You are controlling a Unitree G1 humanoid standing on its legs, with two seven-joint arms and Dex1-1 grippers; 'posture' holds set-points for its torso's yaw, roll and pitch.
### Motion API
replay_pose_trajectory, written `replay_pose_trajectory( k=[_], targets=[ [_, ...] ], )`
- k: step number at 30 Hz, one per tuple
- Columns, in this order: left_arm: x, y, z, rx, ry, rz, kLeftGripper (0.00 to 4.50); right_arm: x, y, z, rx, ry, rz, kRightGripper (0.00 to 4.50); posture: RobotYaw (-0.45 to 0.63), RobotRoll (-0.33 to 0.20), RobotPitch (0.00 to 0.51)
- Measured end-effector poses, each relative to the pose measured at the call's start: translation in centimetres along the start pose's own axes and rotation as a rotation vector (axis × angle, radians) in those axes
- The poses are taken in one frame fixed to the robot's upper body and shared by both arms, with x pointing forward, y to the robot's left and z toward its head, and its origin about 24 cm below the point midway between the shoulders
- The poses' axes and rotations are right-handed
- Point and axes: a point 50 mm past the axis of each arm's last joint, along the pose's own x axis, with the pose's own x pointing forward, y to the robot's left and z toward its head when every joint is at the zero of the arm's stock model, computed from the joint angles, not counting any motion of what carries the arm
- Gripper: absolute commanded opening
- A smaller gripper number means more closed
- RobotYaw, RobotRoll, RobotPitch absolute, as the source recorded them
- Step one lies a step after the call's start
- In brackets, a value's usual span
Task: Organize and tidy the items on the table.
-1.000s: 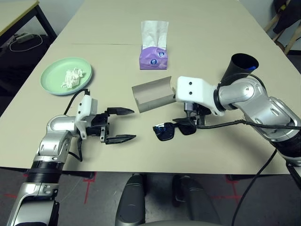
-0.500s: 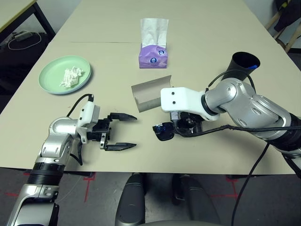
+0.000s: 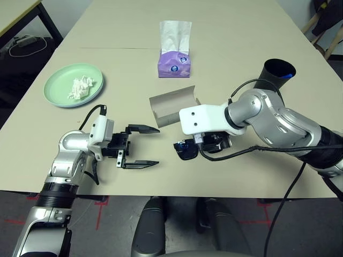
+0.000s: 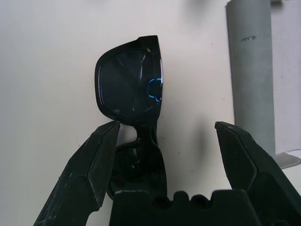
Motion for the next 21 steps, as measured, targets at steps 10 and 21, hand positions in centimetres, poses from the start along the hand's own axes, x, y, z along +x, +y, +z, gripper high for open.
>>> replay_pose_trajectory(
  k=[10, 21],
  targets=[
    [-0.01, 0.00, 0.03, 0.006, 0.000, 0.000, 4.48, 0.42, 0.22, 0.04, -0.024, 0.035, 0.037, 4.50, 0.18, 0.000, 0.185],
    [-0.05, 0.02, 0.01, 0.002, 0.003, 0.007, 4.48, 0.84, -0.01, -0.42, 0.009, 0.074, 0.054, 4.50, 0.18, 0.000, 0.183]
  ],
)
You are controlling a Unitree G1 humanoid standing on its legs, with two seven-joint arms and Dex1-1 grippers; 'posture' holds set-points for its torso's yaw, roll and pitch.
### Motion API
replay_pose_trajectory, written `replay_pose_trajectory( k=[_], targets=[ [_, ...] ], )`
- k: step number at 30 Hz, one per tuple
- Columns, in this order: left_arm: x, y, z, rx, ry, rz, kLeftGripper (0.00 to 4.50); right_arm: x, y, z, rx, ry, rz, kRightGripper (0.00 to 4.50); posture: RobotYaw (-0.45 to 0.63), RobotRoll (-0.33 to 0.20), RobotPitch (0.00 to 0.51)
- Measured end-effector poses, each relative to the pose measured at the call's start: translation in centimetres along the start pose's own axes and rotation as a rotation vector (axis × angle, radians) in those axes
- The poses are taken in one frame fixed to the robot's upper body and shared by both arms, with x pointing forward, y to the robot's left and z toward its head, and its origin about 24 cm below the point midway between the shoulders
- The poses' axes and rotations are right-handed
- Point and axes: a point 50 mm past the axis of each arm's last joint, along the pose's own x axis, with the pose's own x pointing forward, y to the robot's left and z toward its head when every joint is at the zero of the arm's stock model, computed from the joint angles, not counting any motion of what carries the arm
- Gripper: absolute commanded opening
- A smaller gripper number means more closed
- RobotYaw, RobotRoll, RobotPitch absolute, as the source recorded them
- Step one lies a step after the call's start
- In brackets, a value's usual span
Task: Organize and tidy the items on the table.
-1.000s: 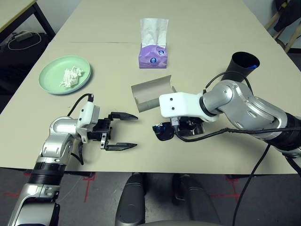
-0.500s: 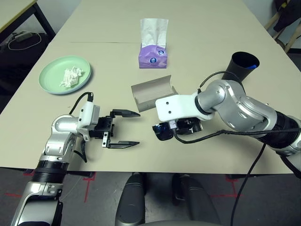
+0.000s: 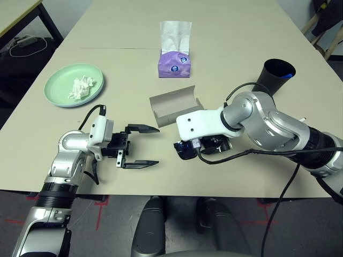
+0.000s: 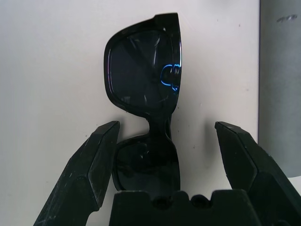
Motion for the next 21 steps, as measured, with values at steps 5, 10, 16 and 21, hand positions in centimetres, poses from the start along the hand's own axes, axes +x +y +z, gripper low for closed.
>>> replay_pose_trajectory(
  k=[5, 10, 16, 21],
  targets=[
    [0.02, 0.03, 0.01, -0.001, 0.000, 0.006, 4.48, 0.28, -0.06, -0.01, 0.027, -0.001, 0.018, 4.50, 0.18, 0.000, 0.183],
    [0.09, 0.06, 0.14, 0.004, -0.001, 0.009, 4.48, 0.48, -0.16, -0.06, 0.047, 0.003, 0.030, 4.50, 0.19, 0.000, 0.183],
    [0.30, 0.05, 0.33, 0.011, -0.002, 0.003, 4.48, 0.40, -0.48, -0.13, 0.050, 0.017, 0.022, 4.50, 0.19, 0.000, 0.182],
    [0.33, 0.07, 0.33, 0.008, -0.001, 0.007, 4.48, 0.46, -0.53, -0.24, 0.052, 0.021, 0.026, 4.50, 0.19, 0.000, 0.180]
  ],
)
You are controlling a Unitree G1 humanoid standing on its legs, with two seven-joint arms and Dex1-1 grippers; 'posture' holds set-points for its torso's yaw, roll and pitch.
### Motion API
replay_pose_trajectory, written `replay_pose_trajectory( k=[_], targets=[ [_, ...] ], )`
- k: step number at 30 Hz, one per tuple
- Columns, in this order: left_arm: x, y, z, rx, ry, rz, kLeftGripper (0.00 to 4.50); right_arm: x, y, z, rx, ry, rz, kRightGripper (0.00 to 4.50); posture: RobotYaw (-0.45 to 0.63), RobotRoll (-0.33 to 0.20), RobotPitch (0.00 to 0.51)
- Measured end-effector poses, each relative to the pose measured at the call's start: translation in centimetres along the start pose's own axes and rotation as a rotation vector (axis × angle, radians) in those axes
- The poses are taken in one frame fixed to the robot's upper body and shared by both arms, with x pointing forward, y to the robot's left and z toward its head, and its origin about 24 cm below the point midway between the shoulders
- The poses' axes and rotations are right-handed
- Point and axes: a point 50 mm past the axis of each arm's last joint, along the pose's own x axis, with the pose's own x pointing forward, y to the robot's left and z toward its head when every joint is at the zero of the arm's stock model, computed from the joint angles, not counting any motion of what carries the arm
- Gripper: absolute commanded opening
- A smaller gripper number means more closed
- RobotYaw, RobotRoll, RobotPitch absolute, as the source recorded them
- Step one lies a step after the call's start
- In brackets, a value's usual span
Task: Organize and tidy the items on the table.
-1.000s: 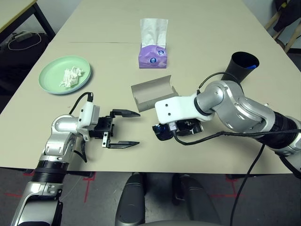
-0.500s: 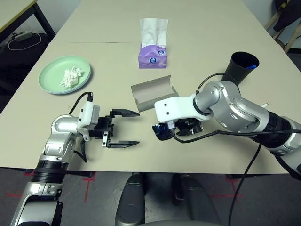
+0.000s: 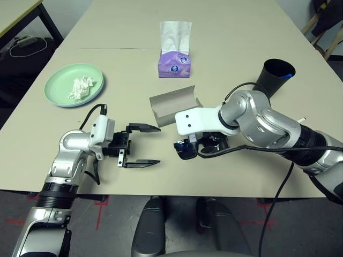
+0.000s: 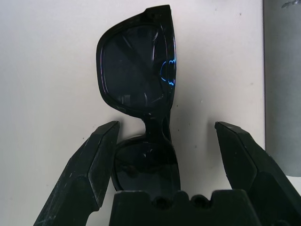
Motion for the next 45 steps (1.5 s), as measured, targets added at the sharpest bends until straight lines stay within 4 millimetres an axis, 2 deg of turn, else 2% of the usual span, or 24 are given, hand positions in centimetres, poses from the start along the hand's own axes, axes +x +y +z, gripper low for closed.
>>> replay_pose_trajectory(
  k=[1, 4, 11, 12, 14, 26, 29, 30, 33, 35, 40, 45],
  targets=[
    [0.0, 0.0, 0.0, 0.000, 0.000, -0.001, 4.48, 0.0, 0.0, 0.0, -0.001, 0.000, 0.001, 4.50, 0.19, 0.000, 0.180],
    [0.0, 0.0, 0.0, -0.001, 0.001, 0.000, 4.50, 0.0, 0.0, 0.0, -0.004, 0.004, -0.002, 3.84, 0.19, 0.000, 0.180],
    [0.1, 0.0, 0.0, -0.004, 0.001, 0.004, 4.50, 0.4, 0.6, -0.1, -0.011, -0.001, 0.016, 1.18, 0.18, 0.000, 0.177],
    [0.1, 0.0, 0.0, -0.004, 0.001, 0.003, 4.50, 0.3, 0.6, 0.0, -0.025, -0.001, 0.010, 0.88, 0.18, 0.000, 0.177],
    [0.1, 0.0, 0.0, -0.006, 0.002, 0.003, 4.50, -0.1, 0.4, 0.0, -0.025, -0.002, -0.003, 0.56, 0.18, 0.000, 0.177],
    [0.2, 0.0, -0.1, -0.010, 0.004, -0.003, 4.50, -0.8, 0.1, 0.0, -0.056, -0.008, 0.013, 0.47, 0.17, 0.000, 0.164],
    [0.1, 0.0, -0.1, -0.010, 0.005, -0.004, 4.50, -2.4, -0.6, 0.1, -0.081, -0.006, -0.012, 0.27, 0.17, 0.000, 0.164],
    [0.2, 0.0, -0.1, -0.011, 0.005, -0.004, 4.50, -3.3, -1.0, 0.4, -0.102, -0.007, -0.032, 0.01, 0.17, 0.000, 0.165],
    [0.2, 0.0, -0.1, -0.011, 0.005, -0.004, 4.50, -5.6, -2.0, 0.9, -0.154, -0.016, -0.092, 0.01, 0.17, 0.000, 0.167],
    [0.2, 0.0, -0.1, -0.016, 0.006, -0.001, 4.50, -6.2, -2.4, 0.7, -0.180, -0.016, -0.111, 0.01, 0.17, 0.000, 0.168],
    [0.3, 0.2, 0.1, -0.030, 0.006, 0.045, 4.50, -6.1, -3.3, 0.3, -0.198, -0.014, -0.109, 0.01, 0.18, 0.000, 0.170],
    [0.7, 0.7, 0.3, -0.042, -0.002, 0.134, 4.50, -5.4, -4.5, 1.1, -0.223, -0.036, -0.136, 0.01, 0.20, 0.000, 0.174]
  ],
)
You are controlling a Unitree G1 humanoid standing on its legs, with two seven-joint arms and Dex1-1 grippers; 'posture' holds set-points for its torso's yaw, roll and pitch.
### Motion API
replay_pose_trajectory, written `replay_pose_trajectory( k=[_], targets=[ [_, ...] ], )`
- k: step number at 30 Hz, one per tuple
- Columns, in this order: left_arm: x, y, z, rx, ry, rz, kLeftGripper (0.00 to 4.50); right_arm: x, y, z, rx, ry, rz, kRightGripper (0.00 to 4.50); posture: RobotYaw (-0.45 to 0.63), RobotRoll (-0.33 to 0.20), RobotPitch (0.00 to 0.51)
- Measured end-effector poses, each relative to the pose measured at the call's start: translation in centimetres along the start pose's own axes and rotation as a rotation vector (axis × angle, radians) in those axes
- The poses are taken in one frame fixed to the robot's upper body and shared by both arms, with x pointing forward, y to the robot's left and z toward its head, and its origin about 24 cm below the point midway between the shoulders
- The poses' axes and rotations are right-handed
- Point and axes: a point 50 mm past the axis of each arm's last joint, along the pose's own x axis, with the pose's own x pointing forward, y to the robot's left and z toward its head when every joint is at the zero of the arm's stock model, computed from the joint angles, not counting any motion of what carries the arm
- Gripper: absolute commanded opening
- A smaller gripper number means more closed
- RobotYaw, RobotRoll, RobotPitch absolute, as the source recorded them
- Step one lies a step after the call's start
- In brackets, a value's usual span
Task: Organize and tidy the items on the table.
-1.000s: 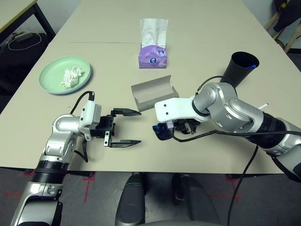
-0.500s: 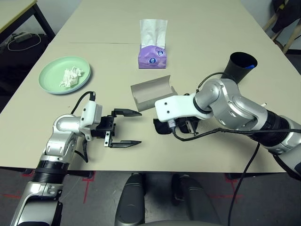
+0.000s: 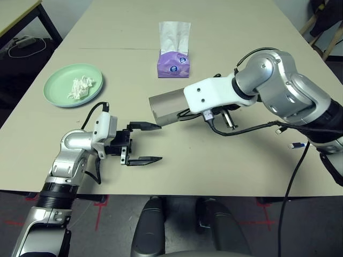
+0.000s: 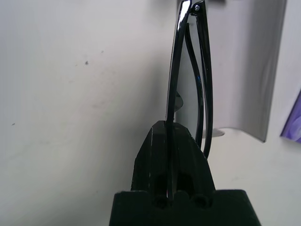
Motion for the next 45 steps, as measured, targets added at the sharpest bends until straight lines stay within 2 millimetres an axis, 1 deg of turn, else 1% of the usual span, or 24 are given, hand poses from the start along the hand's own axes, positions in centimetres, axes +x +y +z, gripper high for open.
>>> replay_pose_trajectory(
  k=[7, 12, 16, 21, 27, 32, 37, 42, 45],
  targets=[
    [0.5, 0.3, 0.7, -0.010, -0.014, 0.103, 4.50, 1.8, -1.4, -0.4, -0.003, 0.008, -0.034, 0.01, 0.23, 0.000, 0.183],
    [0.6, 0.1, 1.0, -0.011, -0.017, 0.121, 4.50, 2.7, -2.3, -0.3, -0.016, 0.020, -0.052, 0.01, 0.25, 0.000, 0.186],
    [0.6, -0.1, 0.8, -0.024, -0.012, 0.123, 4.50, 3.7, -2.7, -0.2, -0.016, 0.018, -0.053, 0.01, 0.25, 0.000, 0.186],
    [0.5, 0.0, 0.8, -0.023, -0.019, 0.148, 4.50, 3.7, -3.4, 0.3, -0.044, 0.026, -0.070, 0.01, 0.27, 0.000, 0.184],
    [0.4, -0.3, 1.1, -0.013, -0.027, 0.165, 4.50, 4.3, -3.4, 0.0, -0.049, 0.032, -0.054, 0.01, 0.29, 0.000, 0.187],
    [0.3, -0.7, 0.7, -0.027, -0.022, 0.181, 4.50, 4.4, -3.3, -0.2, -0.050, 0.040, -0.046, 0.01, 0.30, 0.000, 0.193],
    [0.6, -0.8, 1.2, -0.010, -0.033, 0.186, 4.50, 4.6, -3.2, -0.2, -0.051, 0.042, -0.039, 0.01, 0.30, 0.000, 0.198],
    [0.6, -0.9, 1.1, -0.022, -0.035, 0.197, 4.50, 5.1, -3.1, -0.2, -0.042, 0.042, -0.027, 0.01, 0.30, 0.000, 0.199],
    [0.5, -0.9, 1.0, -0.025, -0.036, 0.200, 4.50, 5.4, -3.0, -0.5, -0.023, 0.052, -0.018, 0.01, 0.30, 0.000, 0.198]
  ],
)
